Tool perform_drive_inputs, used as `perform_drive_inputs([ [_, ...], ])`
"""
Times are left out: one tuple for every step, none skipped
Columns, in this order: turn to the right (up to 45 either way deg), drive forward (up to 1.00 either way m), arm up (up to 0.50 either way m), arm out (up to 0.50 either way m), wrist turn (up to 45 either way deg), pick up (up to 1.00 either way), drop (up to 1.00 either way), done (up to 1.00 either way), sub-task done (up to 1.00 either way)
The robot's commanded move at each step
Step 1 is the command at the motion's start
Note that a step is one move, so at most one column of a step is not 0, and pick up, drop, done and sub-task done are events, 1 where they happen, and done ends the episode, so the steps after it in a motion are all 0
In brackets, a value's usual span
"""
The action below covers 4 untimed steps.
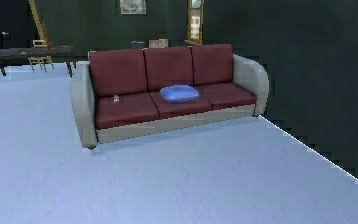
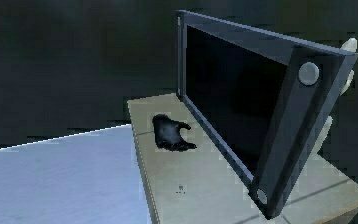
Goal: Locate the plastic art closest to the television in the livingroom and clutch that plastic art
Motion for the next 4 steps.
perform_drive_inputs([
  [0.0, 0.00, 0.38, 0.00, 0.0, 0.00, 0.00, 0.00, 0.00],
  [0.0, 0.00, 0.00, 0.38, 0.0, 0.00, 0.00, 0.00, 0.00],
  [0.0, 0.00, 0.00, 0.00, 45.0, 0.00, 0.00, 0.00, 0.00],
  [0.0, 0.00, 0.00, 0.00, 45.0, 0.00, 0.00, 0.00, 0.00],
])
